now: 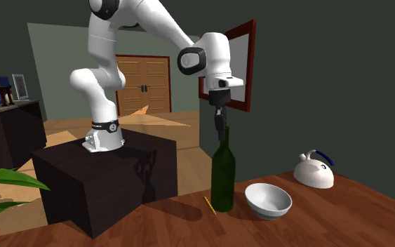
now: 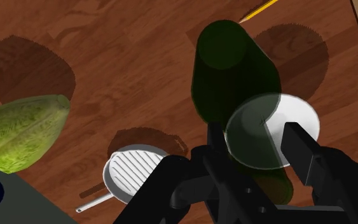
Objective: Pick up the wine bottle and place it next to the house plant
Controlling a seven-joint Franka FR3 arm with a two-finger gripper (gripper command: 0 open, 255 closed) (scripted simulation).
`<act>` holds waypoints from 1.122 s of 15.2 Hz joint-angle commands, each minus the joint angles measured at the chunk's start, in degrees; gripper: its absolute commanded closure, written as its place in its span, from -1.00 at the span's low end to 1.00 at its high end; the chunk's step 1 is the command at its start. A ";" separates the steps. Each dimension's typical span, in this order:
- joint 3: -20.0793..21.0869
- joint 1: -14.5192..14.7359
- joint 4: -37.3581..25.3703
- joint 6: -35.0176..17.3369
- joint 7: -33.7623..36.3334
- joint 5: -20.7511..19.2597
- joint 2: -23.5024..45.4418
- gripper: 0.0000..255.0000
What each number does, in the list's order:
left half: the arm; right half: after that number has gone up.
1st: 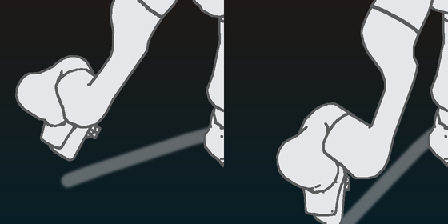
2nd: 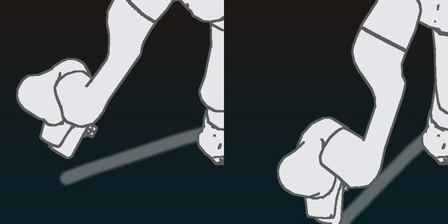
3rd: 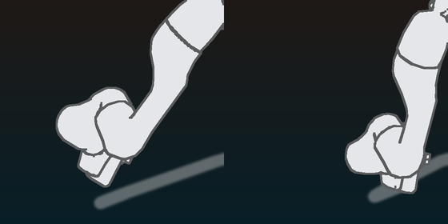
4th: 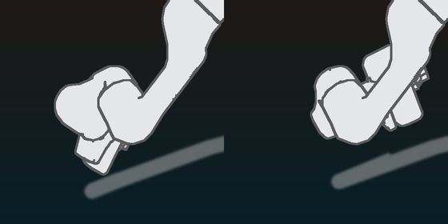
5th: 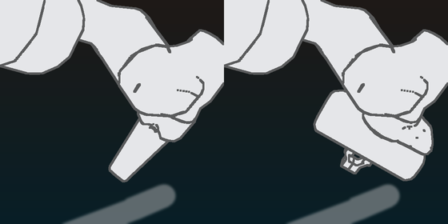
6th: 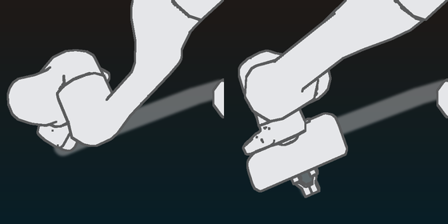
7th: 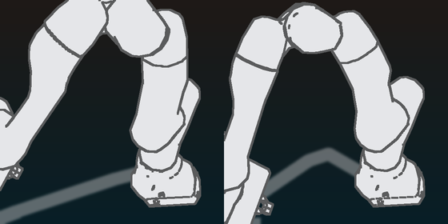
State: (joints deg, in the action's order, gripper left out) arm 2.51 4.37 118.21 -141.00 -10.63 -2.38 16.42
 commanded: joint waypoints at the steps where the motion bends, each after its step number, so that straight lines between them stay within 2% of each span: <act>1: 0.02 -0.08 -0.41 1.24 -0.18 0.12 -0.85 1.00; 17: 0.22 -0.20 -4.97 12.23 -0.75 0.80 -7.29 1.00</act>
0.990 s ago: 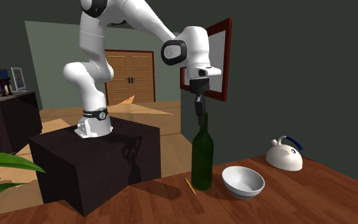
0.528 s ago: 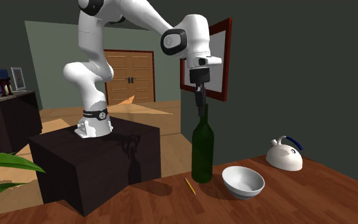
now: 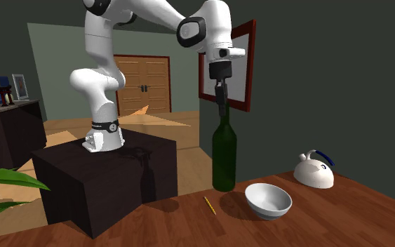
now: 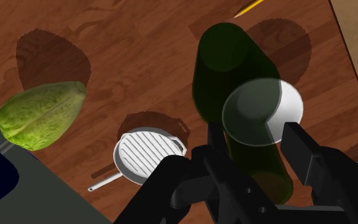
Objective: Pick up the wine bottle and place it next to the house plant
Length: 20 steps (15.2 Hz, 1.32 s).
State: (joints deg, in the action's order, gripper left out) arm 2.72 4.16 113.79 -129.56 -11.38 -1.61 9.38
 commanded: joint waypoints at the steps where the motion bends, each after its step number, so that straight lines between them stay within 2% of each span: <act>1: 0.02 0.01 -0.94 1.50 -0.03 0.06 -0.57 1.00; 20: 0.08 -0.02 -10.86 15.31 -0.43 0.46 -4.47 1.00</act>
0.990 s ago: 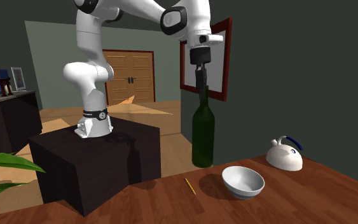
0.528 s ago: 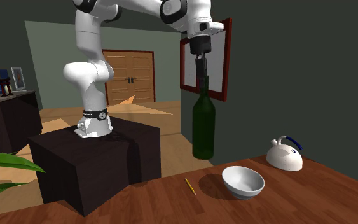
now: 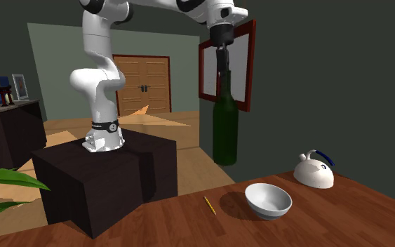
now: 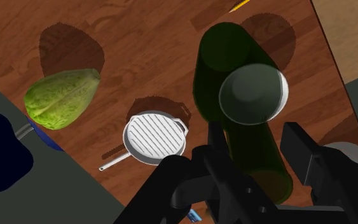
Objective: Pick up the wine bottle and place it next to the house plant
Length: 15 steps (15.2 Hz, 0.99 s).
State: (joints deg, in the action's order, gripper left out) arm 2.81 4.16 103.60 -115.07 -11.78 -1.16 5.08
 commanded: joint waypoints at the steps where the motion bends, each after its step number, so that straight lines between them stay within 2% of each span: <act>1: -0.01 -0.01 -1.33 1.56 -0.05 0.03 -0.25 1.00; 15: 0.02 0.02 -12.26 12.39 -0.20 0.08 -0.14 1.00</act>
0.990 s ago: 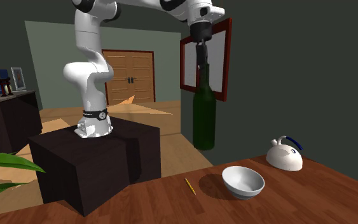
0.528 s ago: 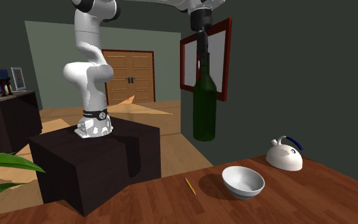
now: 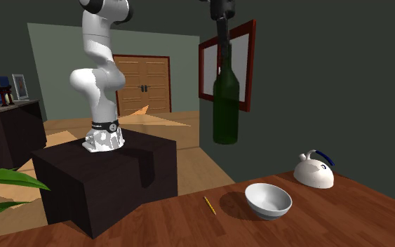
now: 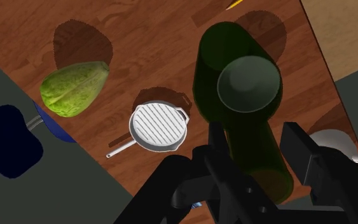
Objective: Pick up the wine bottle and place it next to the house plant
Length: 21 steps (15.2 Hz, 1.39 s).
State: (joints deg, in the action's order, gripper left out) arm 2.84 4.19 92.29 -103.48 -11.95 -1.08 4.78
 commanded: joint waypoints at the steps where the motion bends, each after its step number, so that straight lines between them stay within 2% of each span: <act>1: 0.00 0.00 -1.87 1.61 -0.04 0.00 0.26 1.00; 12: 0.05 0.10 -13.61 10.98 -0.09 -0.12 2.63 1.00; 21: 0.11 0.30 -26.60 19.87 -0.09 -0.37 6.73 1.00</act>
State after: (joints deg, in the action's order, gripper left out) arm 2.89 4.39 67.03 -84.63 -12.18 -1.40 11.19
